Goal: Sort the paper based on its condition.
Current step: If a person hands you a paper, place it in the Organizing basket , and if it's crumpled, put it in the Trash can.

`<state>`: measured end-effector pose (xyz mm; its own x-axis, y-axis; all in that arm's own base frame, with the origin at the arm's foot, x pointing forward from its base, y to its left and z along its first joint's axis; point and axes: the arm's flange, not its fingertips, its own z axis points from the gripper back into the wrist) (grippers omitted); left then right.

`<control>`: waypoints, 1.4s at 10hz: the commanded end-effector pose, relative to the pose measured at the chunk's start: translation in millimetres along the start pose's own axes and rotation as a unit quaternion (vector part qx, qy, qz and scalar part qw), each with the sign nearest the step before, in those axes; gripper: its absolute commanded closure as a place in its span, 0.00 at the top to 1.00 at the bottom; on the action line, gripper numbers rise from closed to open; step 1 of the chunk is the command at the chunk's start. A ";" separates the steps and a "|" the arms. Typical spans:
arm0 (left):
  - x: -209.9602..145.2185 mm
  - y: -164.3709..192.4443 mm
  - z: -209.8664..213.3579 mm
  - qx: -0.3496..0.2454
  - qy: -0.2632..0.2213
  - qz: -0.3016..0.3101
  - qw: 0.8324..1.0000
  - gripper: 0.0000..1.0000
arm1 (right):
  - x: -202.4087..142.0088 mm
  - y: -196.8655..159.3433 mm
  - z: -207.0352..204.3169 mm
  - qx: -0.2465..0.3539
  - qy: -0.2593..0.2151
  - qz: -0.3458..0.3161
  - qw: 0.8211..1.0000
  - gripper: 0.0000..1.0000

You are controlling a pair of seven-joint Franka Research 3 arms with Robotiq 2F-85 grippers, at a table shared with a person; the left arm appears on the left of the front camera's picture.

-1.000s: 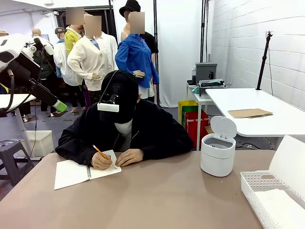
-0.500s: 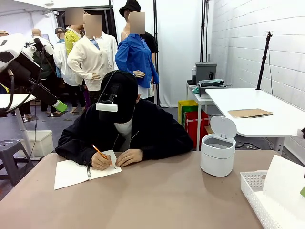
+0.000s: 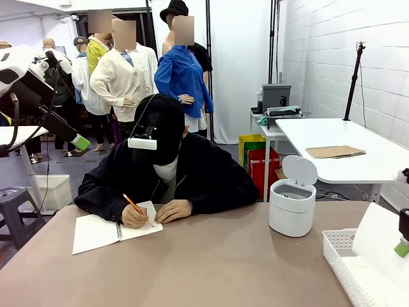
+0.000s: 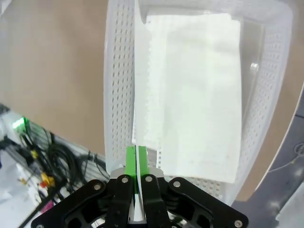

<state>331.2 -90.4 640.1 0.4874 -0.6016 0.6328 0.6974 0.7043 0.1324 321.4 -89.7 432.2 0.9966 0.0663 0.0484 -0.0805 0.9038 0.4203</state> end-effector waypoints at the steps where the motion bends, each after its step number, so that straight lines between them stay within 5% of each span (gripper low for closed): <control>1: -1.1 -0.5 0.2 0.003 0.005 0.001 1.000 1.00 | -47.3 14.8 -69.7 -0.005 -0.038 -0.021 0.999 0.00; 8: -1.1 -0.5 0.2 0.003 0.005 0.001 1.000 1.00 | -40.5 22.9 -138.5 -0.014 -0.013 -0.005 1.000 0.00; 9: -1.1 -0.5 0.2 0.003 0.005 0.001 1.000 1.00 | 49.4 12.9 -65.3 0.001 -0.001 -0.011 1.000 0.00; 11: -1.1 -0.5 0.2 0.003 0.005 0.001 1.000 1.00 | 49.4 12.9 -65.3 0.001 -0.001 -0.011 1.000 0.00; 14: -1.1 -0.5 0.2 0.003 0.005 0.001 1.000 1.00 | 48.5 6.5 -60.3 -0.013 0.009 -0.021 1.000 0.54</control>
<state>331.2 -90.3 640.1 0.4875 -0.6015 0.6328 0.6974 0.7044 0.1323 372.4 -48.6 377.4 0.9983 0.0433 0.0383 -0.0553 0.9098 0.4113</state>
